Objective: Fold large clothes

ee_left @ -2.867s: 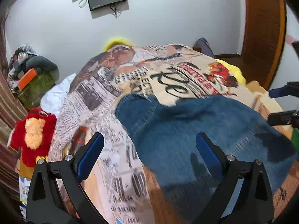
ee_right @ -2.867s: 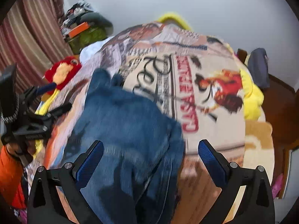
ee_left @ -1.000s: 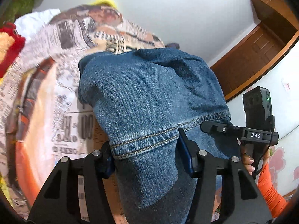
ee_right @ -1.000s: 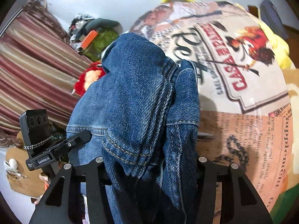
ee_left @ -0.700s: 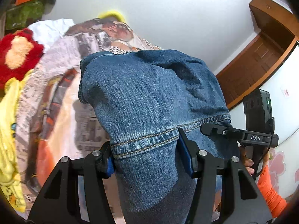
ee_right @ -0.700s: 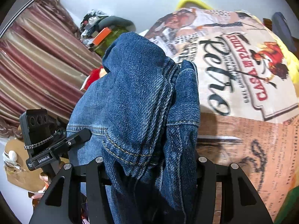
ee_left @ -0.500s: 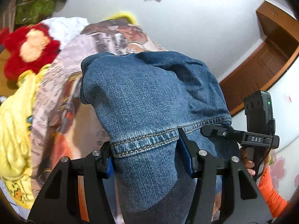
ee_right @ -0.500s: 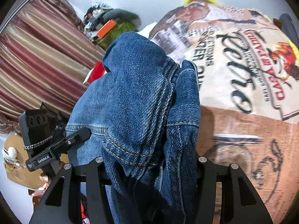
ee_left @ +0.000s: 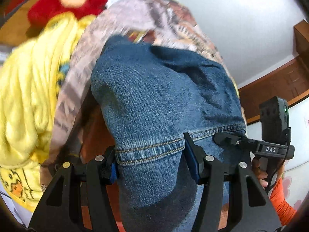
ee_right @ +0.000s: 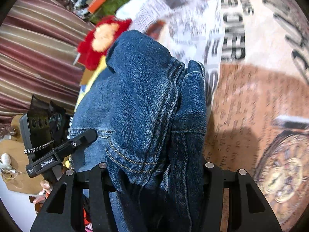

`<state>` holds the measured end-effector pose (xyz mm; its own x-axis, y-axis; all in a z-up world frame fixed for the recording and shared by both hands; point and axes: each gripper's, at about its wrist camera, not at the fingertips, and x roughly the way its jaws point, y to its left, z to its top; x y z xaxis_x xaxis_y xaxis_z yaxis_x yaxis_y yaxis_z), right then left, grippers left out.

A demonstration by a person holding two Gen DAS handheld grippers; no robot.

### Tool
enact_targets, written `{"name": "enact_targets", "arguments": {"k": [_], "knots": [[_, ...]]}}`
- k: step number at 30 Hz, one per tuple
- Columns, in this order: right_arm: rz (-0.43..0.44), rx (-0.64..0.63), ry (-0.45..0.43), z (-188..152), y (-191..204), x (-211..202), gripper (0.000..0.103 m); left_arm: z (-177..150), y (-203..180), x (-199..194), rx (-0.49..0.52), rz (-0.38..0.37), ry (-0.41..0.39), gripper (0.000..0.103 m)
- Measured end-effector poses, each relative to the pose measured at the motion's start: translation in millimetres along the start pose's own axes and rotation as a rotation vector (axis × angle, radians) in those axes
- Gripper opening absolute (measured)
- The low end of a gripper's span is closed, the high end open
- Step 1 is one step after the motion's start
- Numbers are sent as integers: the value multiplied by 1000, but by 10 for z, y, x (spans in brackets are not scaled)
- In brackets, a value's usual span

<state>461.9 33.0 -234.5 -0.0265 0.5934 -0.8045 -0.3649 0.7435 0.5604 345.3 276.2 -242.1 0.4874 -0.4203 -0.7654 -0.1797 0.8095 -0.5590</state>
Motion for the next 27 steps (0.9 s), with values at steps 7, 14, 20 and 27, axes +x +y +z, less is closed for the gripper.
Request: {"name": "enact_targets", "arguments": {"k": [7,14,20,27], "knots": [[-8,-106,0,-63,-29,166,60,-256,332,185,-56,-21,-12,70],[-1,-103,4,-133,-215,84,83,-465,177,44,-5,105,-45,77],[-17,-143,1,-286,-270,-82,85,-682,-106,-178,87,220,-70,77],[-88,-220,-45,-505,-345,-350,86,-969,-442,-220,202,321,-85,80]]}}
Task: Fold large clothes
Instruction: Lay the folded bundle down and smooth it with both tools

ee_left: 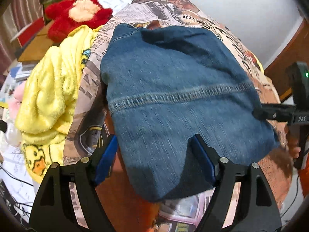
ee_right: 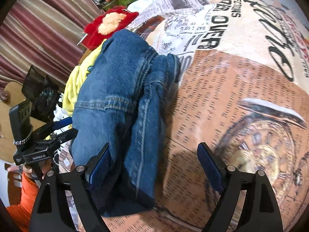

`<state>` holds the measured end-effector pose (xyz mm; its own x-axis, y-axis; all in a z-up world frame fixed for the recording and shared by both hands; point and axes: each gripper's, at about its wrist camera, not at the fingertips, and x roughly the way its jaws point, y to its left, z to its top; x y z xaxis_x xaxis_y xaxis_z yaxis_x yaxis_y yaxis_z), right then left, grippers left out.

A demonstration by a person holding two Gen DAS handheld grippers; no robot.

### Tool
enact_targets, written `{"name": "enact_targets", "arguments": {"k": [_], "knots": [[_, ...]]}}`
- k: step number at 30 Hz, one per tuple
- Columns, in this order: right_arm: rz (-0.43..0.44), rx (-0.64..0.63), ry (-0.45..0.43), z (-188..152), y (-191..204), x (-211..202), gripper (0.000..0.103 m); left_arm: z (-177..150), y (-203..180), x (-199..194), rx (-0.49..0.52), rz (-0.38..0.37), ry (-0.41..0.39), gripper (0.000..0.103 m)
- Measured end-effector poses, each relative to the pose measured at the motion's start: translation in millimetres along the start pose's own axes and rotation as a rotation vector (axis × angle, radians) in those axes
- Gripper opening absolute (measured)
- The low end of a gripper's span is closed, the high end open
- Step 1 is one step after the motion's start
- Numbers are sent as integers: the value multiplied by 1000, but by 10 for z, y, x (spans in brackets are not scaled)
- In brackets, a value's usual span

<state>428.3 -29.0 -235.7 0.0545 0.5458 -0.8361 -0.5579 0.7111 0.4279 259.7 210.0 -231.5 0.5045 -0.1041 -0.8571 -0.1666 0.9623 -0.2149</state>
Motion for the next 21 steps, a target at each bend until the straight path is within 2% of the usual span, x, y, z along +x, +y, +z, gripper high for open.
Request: {"name": "enact_targets", "arguments": {"k": [6,10,13,16,19,21], "knots": [[-44,-8,-28,-88,58,-299,86,-55,-19,58,-55,-6,18,82],[18,-54,-83,-64,300,-448,86,-66,-154,47,-16,37,13,82],[25,-82,-78,-53,463,-348,86,-75,-253,43,7,44,14,82],[-32,-109,-40,-76,551,-102,86,-106,-297,33,17,44,18,82],[-71,-109,-6,-139,449,43,86,-144,-329,3,52,55,18,82],[-38,-91,-4,-173,336,20,86,-144,-333,-37,66,66,11,82]]}}
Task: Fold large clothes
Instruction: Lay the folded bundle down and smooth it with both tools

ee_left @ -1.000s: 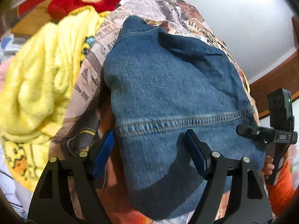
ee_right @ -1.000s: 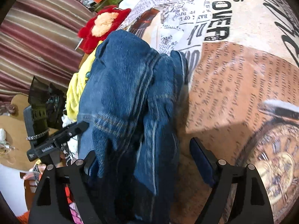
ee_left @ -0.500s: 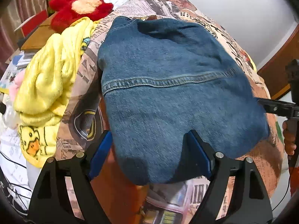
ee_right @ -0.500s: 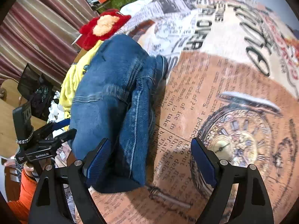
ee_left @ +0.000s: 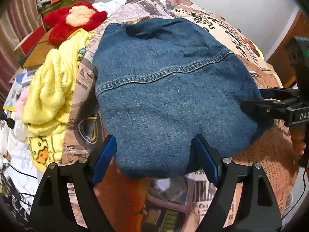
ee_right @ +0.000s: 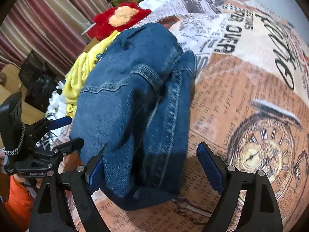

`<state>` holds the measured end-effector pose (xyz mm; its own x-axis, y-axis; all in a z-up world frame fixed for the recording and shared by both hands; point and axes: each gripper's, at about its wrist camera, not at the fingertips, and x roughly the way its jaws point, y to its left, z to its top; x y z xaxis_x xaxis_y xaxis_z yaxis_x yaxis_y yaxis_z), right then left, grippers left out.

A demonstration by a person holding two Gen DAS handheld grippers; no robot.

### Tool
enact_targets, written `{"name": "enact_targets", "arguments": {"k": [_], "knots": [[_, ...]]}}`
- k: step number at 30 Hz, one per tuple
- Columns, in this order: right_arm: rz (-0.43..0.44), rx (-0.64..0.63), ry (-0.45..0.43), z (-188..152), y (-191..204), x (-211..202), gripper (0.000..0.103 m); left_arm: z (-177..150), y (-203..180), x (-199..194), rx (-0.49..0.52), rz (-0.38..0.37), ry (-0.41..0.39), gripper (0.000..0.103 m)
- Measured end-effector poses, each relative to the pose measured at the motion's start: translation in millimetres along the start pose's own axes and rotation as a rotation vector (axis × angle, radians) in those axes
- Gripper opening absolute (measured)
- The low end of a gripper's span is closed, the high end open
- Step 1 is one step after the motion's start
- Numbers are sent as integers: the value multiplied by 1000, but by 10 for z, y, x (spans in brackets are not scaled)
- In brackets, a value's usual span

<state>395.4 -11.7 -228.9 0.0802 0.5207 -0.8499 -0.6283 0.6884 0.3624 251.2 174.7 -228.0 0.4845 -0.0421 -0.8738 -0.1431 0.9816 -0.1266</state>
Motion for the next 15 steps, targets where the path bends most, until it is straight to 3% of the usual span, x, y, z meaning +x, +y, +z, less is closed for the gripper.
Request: {"name": "enact_targets", "arguments": {"k": [3,9,15], "knots": [[19,13,7,1,-86,-125,86,104,41,-106,5,25,-41,82],[-53,-31,-173,301,-58,-635,86,567,183,-247,-2,72,-155,82],[-69,-39,-222,700,10,-543,86,986,296,-21,-6,136,-199,85]]}}
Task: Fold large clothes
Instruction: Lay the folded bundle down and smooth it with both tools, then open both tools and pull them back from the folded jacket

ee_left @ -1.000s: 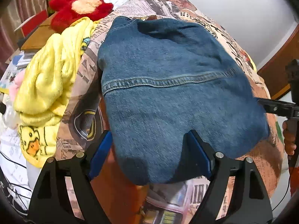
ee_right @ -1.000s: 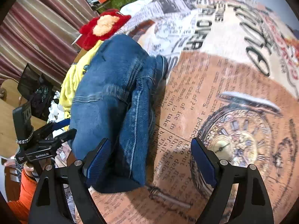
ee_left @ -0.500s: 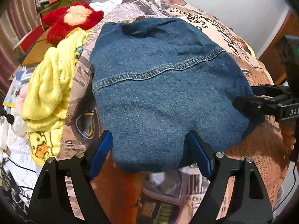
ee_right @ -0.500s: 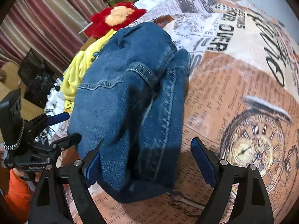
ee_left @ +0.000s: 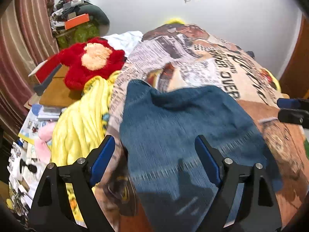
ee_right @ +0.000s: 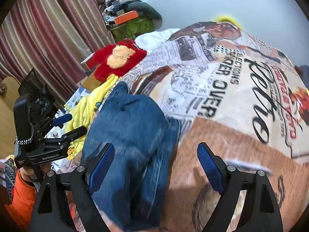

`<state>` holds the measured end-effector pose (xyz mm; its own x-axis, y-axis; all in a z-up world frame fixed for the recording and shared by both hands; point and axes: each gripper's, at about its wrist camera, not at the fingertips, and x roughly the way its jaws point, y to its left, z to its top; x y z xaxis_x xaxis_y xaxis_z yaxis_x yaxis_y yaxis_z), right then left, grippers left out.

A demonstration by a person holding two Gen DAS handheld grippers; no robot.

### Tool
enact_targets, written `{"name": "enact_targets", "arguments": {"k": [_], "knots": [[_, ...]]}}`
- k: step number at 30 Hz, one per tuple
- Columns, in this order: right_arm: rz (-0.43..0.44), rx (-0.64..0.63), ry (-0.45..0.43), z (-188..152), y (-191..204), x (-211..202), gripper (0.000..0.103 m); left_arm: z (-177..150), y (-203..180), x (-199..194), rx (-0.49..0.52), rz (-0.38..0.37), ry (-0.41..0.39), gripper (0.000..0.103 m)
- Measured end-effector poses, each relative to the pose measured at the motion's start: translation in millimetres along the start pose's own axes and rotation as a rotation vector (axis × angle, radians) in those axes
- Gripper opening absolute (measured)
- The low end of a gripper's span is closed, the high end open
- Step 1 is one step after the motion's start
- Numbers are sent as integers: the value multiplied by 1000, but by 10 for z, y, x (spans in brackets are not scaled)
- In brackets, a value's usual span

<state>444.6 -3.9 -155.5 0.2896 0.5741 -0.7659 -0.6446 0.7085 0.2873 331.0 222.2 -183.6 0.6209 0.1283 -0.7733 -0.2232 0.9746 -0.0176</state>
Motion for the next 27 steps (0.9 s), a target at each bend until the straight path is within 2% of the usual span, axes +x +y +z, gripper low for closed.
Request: {"name": "enact_targets", "arguments": {"k": [4,8,11,16,20,23,27], "knots": [[-23,-26,34,68,66,404,86,96,21,360,-14,2,45,85],[-37,-20,90,55,-34,795,86,140,-13,784,-19,-2,107,85],[-39,11,107,37,-205,969,86,224,-57,980,-26,-5,119,85],[-33,25,104,55,-401,1028,87,402,-191,1152,30,38,119,85],[-98,-19,70,58,-305,928,87,479,-280,1126,56,67,111,85],[-141,-30,43,57,-190,776,87,495,-328,893,60,53,73,85],[-119,-29,-29,10,-11,364,87,468,-382,465,71,37,6,85]]}}
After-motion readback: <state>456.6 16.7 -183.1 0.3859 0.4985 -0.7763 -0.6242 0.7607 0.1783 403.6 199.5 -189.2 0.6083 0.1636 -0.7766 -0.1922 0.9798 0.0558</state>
